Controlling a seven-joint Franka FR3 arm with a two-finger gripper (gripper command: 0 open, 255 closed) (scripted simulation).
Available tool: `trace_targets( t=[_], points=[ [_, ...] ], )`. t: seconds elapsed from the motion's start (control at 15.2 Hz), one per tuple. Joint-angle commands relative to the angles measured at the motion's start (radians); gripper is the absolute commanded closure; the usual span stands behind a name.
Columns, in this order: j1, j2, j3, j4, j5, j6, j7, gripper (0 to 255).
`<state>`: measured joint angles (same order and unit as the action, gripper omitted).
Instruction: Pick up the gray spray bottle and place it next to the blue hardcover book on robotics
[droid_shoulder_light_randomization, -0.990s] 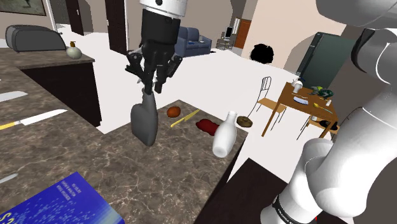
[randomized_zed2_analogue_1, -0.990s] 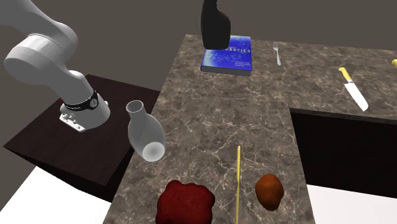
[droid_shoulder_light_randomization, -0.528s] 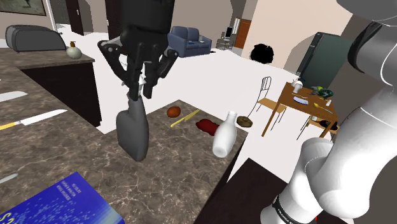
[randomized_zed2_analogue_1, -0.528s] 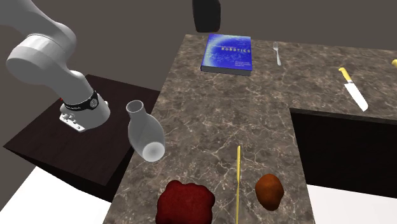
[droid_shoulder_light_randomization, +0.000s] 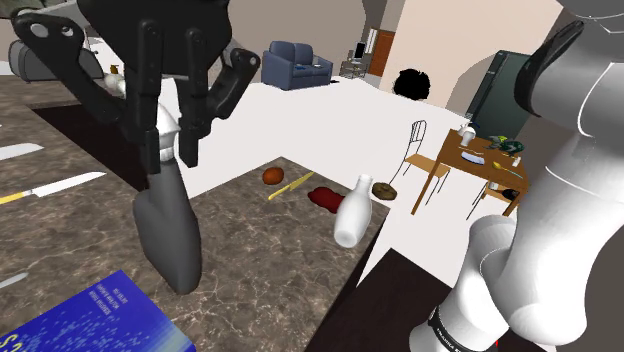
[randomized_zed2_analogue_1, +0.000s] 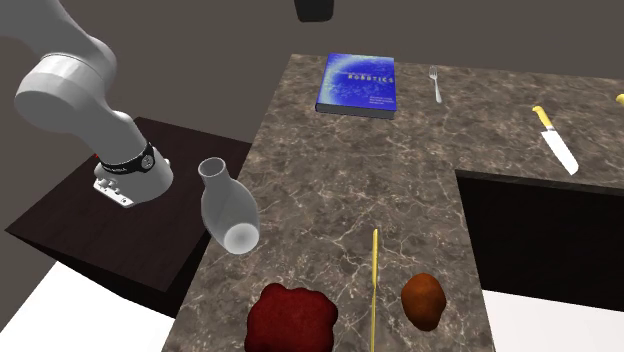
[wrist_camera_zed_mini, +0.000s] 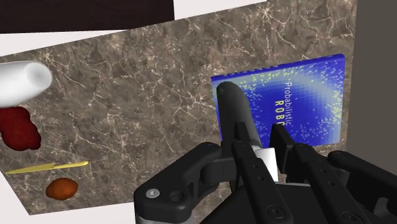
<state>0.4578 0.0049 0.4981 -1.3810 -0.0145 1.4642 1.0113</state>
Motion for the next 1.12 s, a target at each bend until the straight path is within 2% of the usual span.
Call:
trace_targets(
  t=[0.0, 0.26, 0.33, 0.66, 1.06],
  points=[
    [0.032, 0.046, 0.031, 0.075, -0.028, -0.036, 0.06, 255],
    [0.134, 0.177, 0.092, 0.274, -0.118, -0.128, 0.185, 255],
    [0.205, 0.259, 0.116, 0.4, -0.179, -0.187, 0.241, 255],
    [0.157, 0.179, 0.102, 0.221, -0.122, -0.076, 0.223, 255],
    [0.124, 0.115, 0.093, 0.058, -0.08, 0.034, 0.206, 255]
  ],
)
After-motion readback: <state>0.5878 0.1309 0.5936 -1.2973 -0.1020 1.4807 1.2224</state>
